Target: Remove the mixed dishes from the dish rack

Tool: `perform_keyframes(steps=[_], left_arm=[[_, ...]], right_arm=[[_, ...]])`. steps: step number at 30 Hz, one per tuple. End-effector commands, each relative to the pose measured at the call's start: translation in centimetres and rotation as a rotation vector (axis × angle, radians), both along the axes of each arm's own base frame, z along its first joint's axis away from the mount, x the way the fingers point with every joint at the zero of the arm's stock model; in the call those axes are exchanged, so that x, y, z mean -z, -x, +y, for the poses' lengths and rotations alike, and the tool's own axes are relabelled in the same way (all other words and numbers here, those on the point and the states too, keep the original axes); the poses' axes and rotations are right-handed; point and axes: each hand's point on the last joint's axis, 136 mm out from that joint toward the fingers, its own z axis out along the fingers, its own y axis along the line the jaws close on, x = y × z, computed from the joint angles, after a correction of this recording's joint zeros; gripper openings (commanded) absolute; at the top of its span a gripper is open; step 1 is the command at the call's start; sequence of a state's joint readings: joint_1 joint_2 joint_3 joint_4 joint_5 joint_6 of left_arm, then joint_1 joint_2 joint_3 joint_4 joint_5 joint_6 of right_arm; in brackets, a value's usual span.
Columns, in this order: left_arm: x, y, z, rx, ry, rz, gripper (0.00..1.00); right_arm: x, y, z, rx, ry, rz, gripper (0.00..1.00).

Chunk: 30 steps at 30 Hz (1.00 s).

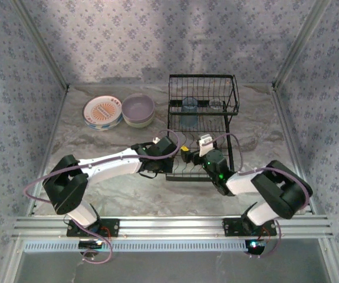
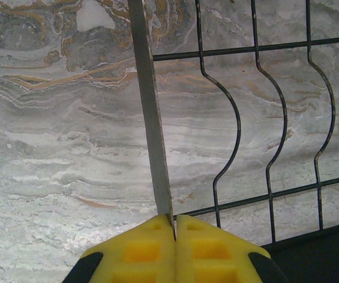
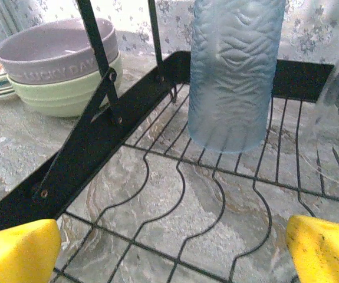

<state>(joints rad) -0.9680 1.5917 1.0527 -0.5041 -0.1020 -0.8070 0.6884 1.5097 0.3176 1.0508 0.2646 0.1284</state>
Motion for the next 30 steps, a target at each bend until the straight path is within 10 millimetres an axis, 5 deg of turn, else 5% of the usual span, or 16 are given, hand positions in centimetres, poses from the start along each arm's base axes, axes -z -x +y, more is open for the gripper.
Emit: perform_keyframes(steps=[1, 30], left_arm=[[1.6, 1.3, 0.0, 0.039, -0.052, 0.045, 0.00], [2.0, 7.3, -2.6, 0.152, -0.049, 0.065, 0.00]], right_arm=[[-3.2, -1.3, 0.4, 0.018, -0.062, -0.125, 1.00], [-2.5, -6.2, 0.1, 0.161, -0.021, -0.111, 1.00]])
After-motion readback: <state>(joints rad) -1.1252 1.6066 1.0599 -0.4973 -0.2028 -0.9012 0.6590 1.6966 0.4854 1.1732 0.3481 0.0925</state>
